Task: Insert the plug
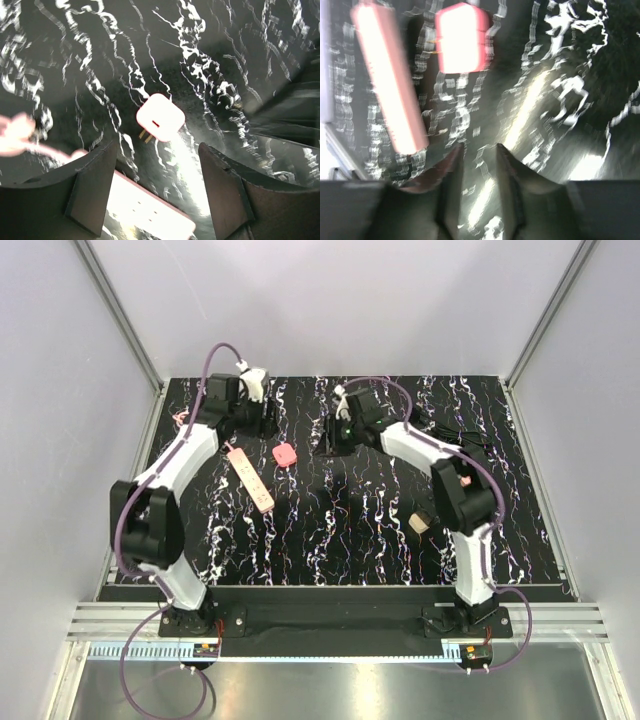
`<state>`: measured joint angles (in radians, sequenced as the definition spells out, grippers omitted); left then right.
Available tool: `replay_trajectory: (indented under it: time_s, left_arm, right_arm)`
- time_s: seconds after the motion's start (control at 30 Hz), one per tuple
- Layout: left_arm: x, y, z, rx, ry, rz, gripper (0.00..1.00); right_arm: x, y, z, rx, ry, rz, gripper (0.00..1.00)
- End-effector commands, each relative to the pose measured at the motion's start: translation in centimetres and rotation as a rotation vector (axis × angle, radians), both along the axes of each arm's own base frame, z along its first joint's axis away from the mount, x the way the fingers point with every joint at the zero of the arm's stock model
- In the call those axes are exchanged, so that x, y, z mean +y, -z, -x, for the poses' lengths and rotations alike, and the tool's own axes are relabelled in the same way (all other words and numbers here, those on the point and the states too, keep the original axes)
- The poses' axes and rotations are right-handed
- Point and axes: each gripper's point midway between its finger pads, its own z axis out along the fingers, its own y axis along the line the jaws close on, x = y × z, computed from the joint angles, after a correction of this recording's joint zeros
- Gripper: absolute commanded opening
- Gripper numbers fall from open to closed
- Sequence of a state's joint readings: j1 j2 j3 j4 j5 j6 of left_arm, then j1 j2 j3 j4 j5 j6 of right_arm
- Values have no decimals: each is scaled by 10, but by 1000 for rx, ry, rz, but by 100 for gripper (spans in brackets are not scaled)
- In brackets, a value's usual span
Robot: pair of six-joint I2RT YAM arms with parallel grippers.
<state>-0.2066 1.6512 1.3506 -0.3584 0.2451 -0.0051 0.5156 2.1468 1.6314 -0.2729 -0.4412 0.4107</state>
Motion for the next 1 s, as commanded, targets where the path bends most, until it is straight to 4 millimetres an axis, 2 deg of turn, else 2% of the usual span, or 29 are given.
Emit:
replay_trajectory:
  time_s: [0.0,0.03,0.07,0.1,0.13,0.17,0.2,0.23,0.27,0.3,0.33,0.37,0.4,0.43,0.47,0.5,0.53,0.57,0.63,0.8,0.97]
  left_arm:
    - [-15,-7,-20,-76,192,-69,71]
    - [-17,11,-24,-37,208,-84,70]
    - [-17,16,-27,-38,234,-105,70]
    - [-25,14,-30,-48,283,-93,71]
    - [-28,31,-27,-7,333,-102,71]
    - [-33,32,-30,-33,386,-136,73]
    - [-33,36,-32,-33,404,-160,74]
    - [-33,50,-32,-4,423,-181,77]
    - [-35,47,-38,-28,450,-208,78]
    - [-35,49,-42,-20,455,-221,79]
    - [-34,66,-41,36,462,-233,80]
    - [-34,57,-53,15,450,-243,79]
    - [-35,71,-55,48,454,-240,79]
    - [-37,76,-55,66,463,-234,79]
    - [-42,74,-58,58,483,-215,80]
    - [-45,86,-57,85,497,-198,80]
    - [-48,88,-56,93,510,-184,80]
    - [-54,87,-56,93,532,-160,84]
    - [-55,100,-53,134,548,-153,86]
    - [-50,102,-52,118,589,-234,89]
    - [-49,109,-49,102,624,-366,93]
  right_arm:
    - [-1,-67,0,-123,40,-98,42]
    - [-4,-77,5,-132,47,-107,45]
    - [-7,-77,10,-127,49,-105,46]
    - [-12,-68,19,-102,53,-91,47]
    - [-16,-78,24,-117,56,-98,49]
    - [-22,-70,33,-101,58,-85,52]
    - [-24,-71,38,-105,54,-81,54]
    - [-28,-83,42,-128,57,-88,57]
    - [-34,-76,48,-121,65,-71,61]
    - [-37,-79,50,-126,73,-71,63]
    - [-40,-89,54,-144,83,-82,64]
    - [-42,-85,59,-133,84,-81,64]
    - [-42,-89,62,-137,85,-94,65]
    - [-44,-100,65,-152,85,-110,65]
    - [-45,-100,70,-152,82,-111,66]
    - [-47,-104,71,-164,83,-114,66]
    - [-49,-114,74,-187,85,-123,66]
    - [-52,-115,76,-198,88,-117,67]
    - [-57,-128,79,-231,95,-125,70]
    - [-66,-141,88,-269,105,-128,78]
    - [-73,-144,93,-287,129,-119,83]
